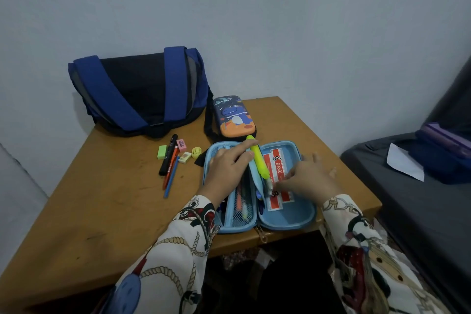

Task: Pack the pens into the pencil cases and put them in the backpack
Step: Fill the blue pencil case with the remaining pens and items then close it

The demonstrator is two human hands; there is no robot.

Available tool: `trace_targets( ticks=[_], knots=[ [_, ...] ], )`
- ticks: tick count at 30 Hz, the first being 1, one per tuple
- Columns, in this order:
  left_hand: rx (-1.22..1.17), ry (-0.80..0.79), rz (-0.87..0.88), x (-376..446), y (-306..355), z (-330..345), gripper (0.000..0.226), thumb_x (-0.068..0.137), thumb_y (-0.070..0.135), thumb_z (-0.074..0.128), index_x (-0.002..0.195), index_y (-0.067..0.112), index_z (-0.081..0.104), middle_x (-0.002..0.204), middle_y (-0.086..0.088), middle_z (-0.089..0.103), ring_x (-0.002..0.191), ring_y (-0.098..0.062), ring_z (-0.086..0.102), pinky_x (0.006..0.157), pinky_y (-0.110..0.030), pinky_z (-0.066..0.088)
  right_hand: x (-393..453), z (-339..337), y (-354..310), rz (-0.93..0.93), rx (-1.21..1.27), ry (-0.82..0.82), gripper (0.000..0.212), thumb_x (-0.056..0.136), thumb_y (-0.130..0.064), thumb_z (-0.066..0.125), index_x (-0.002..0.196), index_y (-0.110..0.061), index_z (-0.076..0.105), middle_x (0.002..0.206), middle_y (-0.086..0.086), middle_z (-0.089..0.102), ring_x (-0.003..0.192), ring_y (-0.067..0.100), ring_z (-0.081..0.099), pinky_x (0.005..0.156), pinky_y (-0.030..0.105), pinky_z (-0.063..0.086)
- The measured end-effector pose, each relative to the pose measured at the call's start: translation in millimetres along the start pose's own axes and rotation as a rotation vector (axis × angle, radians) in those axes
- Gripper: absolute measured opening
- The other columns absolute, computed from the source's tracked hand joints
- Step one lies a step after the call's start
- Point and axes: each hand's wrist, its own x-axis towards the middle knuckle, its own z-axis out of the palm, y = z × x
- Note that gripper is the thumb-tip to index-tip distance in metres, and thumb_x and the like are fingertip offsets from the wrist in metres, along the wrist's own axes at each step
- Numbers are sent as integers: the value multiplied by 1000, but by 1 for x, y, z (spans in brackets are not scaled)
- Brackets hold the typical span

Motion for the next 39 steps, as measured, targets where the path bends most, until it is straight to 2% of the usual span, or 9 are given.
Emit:
trace_targets(
  ticks=[3, 5, 8, 14, 20, 26, 32, 35, 39],
  knots=[
    [-6, -4, 3, 0, -1, 1, 38, 78, 64, 33, 110, 69, 51, 84, 11, 58, 107, -24, 51, 101, -50, 39, -6, -1, 0, -62, 58, 63, 40, 82, -59, 67, 117, -41, 62, 166, 9, 0, 150, 33, -16, 113, 69, -6],
    [-6, -5, 9, 1, -2, 1, 36, 79, 64, 33, 109, 70, 51, 78, 14, 55, 104, -26, 53, 99, -52, 40, -6, -3, 1, -112, -3, 26, 50, 83, -56, 68, 130, -51, 52, 165, 8, -15, 147, 33, -26, 111, 69, -11],
    [-3, 5, 15, 3, -4, 1, 34, 80, 64, 32, 109, 72, 50, 101, 7, 63, 113, -20, 50, 102, -49, 39, -7, -3, -1, -124, -99, -45, 57, 84, -58, 65, 137, -55, 45, 162, 7, -25, 144, 36, -32, 109, 71, -14],
    [5, 8, 38, 1, -3, 1, 36, 80, 63, 32, 111, 68, 51, 92, 13, 63, 109, -21, 51, 101, -50, 39, -11, 0, 3, -131, -48, -33, 55, 80, -62, 68, 132, -55, 51, 163, 4, -22, 146, 34, -30, 110, 69, -14],
    [19, 5, 41, 1, -3, 1, 38, 81, 62, 34, 113, 64, 54, 63, 20, 46, 95, -28, 54, 96, -54, 41, -2, 11, 7, -86, 112, 141, 44, 101, -49, 44, 145, -47, 39, 165, 3, -14, 149, 29, -23, 115, 66, -8],
    [46, 21, 61, 1, -5, 1, 38, 82, 62, 33, 116, 64, 52, 67, 20, 49, 96, -26, 53, 96, -51, 41, 0, 19, 13, -57, 153, 88, 42, 99, -48, 49, 140, -48, 44, 166, 2, -13, 150, 29, -21, 115, 64, -8],
    [46, 8, 77, 2, -6, 2, 33, 91, 53, 37, 119, 60, 53, 53, 27, 48, 77, -32, 47, 85, -49, 43, 0, 29, 19, -88, 237, 134, 33, 95, -42, 54, 127, -46, 52, 166, -1, -4, 151, 27, -15, 117, 61, -8],
    [63, 10, 82, 1, -5, 2, 32, 91, 55, 36, 118, 64, 50, 56, 26, 50, 77, -23, 45, 85, -47, 43, -1, 33, 21, -94, 308, 166, 29, 94, -44, 56, 123, -48, 53, 166, -3, 1, 152, 24, -11, 117, 58, -11],
    [64, 15, 85, 2, -6, 2, 35, 87, 62, 32, 117, 69, 48, 68, 14, 53, 86, -23, 53, 92, -49, 45, -4, 31, 22, -108, 317, 170, 48, 88, -53, 62, 133, -46, 46, 166, -2, 7, 152, 26, -2, 117, 56, -8]
  ],
)
